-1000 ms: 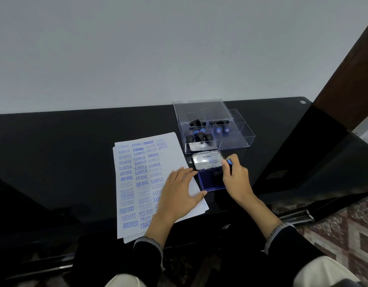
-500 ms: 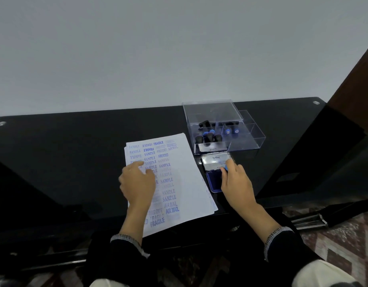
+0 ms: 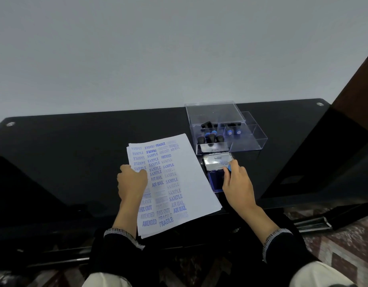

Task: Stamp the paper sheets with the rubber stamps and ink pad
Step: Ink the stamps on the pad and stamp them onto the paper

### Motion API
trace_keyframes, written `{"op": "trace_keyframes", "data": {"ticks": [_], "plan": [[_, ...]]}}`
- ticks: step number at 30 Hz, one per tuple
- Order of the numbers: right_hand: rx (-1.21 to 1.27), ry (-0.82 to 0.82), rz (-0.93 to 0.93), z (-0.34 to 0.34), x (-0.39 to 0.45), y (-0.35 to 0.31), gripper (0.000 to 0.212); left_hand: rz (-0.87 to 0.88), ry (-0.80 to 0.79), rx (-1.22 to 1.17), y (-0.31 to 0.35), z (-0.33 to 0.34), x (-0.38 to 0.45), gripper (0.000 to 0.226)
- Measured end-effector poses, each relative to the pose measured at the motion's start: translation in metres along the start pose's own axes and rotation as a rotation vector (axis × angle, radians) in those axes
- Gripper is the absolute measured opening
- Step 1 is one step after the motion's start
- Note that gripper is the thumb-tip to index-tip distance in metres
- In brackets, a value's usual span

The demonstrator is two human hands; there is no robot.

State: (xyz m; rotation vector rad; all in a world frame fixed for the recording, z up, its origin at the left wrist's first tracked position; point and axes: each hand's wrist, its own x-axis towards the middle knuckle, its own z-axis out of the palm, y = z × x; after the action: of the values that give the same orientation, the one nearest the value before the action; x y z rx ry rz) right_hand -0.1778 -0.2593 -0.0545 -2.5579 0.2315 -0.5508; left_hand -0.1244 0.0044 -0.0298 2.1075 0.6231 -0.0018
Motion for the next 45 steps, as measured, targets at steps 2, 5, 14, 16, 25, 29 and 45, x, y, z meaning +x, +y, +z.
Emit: {"op": "trace_keyframes", "data": {"ticks": [2, 5, 14, 16, 25, 29, 45], "plan": [[0.004, 0.0, 0.001, -0.001, 0.0, -0.001, 0.011, -0.021, -0.019, -0.048, 0.0, -0.001, 0.004, 0.025], [0.005, 0.0, 0.0, -0.002, 0.0, -0.004, 0.011, 0.018, -0.034, -0.047, 0.0, 0.003, 0.005, 0.017], [-0.036, 0.04, -0.035, 0.0, 0.0, -0.003, 0.007, 0.218, -0.028, 0.005, -0.007, 0.011, 0.019, 0.025], [-0.115, 0.063, -0.104, 0.002, 0.001, -0.002, 0.009, 0.228, -0.034, 0.044, -0.006, 0.011, 0.021, 0.044], [-0.065, 0.044, -0.077, 0.003, 0.0, 0.0, 0.007, 0.306, 0.045, 0.136, -0.015, 0.01, 0.023, 0.029], [-0.097, 0.042, -0.093, 0.002, 0.0, -0.001, 0.007, 0.308, 0.102, 0.199, -0.019, 0.01, 0.022, 0.023], [-0.021, -0.086, -0.056, 0.003, -0.001, -0.018, 0.014, 0.306, 0.188, 0.276, -0.029, 0.011, 0.024, 0.04]]}}
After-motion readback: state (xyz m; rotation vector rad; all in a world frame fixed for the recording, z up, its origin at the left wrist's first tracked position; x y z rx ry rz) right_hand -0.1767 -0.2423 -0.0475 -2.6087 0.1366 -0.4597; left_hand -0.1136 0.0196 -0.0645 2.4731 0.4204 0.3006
